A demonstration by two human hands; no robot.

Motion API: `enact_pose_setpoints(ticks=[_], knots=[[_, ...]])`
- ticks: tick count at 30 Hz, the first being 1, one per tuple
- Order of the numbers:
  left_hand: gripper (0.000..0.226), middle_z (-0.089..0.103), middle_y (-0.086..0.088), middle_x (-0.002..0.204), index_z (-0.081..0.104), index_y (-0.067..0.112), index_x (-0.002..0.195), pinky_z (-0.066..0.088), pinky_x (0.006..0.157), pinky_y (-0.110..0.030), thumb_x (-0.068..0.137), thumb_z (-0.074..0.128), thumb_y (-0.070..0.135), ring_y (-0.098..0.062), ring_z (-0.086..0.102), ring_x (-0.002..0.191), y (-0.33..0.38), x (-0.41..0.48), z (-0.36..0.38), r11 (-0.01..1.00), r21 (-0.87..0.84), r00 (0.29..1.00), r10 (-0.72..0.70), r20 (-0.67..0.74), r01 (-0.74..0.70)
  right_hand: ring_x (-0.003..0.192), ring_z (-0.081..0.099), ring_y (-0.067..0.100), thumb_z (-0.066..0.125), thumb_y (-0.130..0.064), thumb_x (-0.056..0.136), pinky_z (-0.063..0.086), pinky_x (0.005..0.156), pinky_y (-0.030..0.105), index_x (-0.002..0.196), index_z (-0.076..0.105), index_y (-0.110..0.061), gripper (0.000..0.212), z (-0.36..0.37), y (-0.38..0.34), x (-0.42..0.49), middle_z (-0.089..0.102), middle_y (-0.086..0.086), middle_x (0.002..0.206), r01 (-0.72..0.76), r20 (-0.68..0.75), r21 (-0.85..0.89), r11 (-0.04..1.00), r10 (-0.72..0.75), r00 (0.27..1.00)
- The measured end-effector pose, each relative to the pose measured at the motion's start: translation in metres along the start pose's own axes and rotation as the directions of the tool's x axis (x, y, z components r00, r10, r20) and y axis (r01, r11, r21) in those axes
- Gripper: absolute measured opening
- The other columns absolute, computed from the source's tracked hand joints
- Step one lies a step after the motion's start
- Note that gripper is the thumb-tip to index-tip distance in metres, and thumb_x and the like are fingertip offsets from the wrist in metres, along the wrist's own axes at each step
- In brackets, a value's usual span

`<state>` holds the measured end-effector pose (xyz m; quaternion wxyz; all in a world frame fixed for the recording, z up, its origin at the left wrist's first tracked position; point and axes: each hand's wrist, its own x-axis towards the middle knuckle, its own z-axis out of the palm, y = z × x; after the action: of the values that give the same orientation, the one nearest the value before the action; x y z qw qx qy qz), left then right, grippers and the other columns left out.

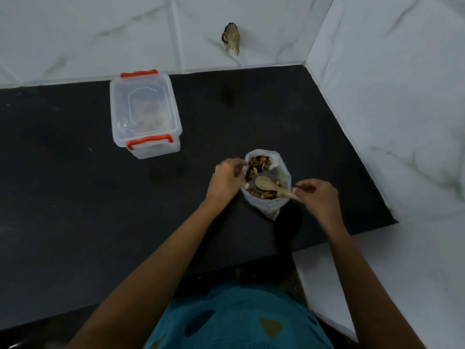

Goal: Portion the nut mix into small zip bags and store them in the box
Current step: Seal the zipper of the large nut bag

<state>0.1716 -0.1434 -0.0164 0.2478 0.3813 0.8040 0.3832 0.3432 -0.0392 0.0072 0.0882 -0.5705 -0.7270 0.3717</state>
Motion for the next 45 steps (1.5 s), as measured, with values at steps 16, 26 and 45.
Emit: enact_pose_setpoints(ticks=[16, 26, 45], knots=[[0.028, 0.056, -0.007, 0.117, 0.064, 0.008, 0.112, 0.043, 0.086, -0.013, 0.086, 0.059, 0.000, -0.009, 0.057, 0.100, -0.002, -0.003, 0.031, 0.996, -0.019, 0.982, -0.085, -0.171, 0.083, 0.071, 0.064, 0.009, 0.067, -0.005, 0.081, 0.053, 0.061, 0.016, 0.087, 0.067, -0.005, 0.005, -0.017, 0.006, 0.014, 0.066, 0.006, 0.081, -0.188, 0.233, 0.367, 0.911, 0.106, 0.967], [0.031, 0.058, -0.007, 0.120, 0.062, 0.009, 0.114, 0.044, 0.086, -0.014, 0.084, 0.061, -0.001, -0.014, 0.058, 0.106, -0.007, 0.008, 0.018, 0.981, -0.109, 0.987, -0.160, -0.013, 0.158, 0.080, 0.063, 0.011, 0.063, -0.002, 0.083, 0.054, 0.071, 0.021, 0.091, 0.064, -0.004, 0.008, -0.009, -0.055, 0.061, 0.065, 0.008, 0.088, -0.311, 0.342, 0.547, 0.777, 0.131, 0.931], [0.025, 0.060, -0.008, 0.114, 0.065, 0.003, 0.106, 0.044, 0.071, 0.000, 0.081, 0.063, -0.005, -0.012, 0.058, 0.097, -0.017, 0.025, 0.013, 0.966, -0.163, 0.978, -0.184, 0.100, 0.199, 0.070, 0.062, 0.020, 0.062, 0.008, 0.082, 0.056, 0.073, 0.025, 0.091, 0.059, 0.007, 0.009, 0.119, -0.164, 0.153, 0.056, 0.012, 0.073, -0.388, 0.306, 0.716, 0.580, 0.239, 0.922]])
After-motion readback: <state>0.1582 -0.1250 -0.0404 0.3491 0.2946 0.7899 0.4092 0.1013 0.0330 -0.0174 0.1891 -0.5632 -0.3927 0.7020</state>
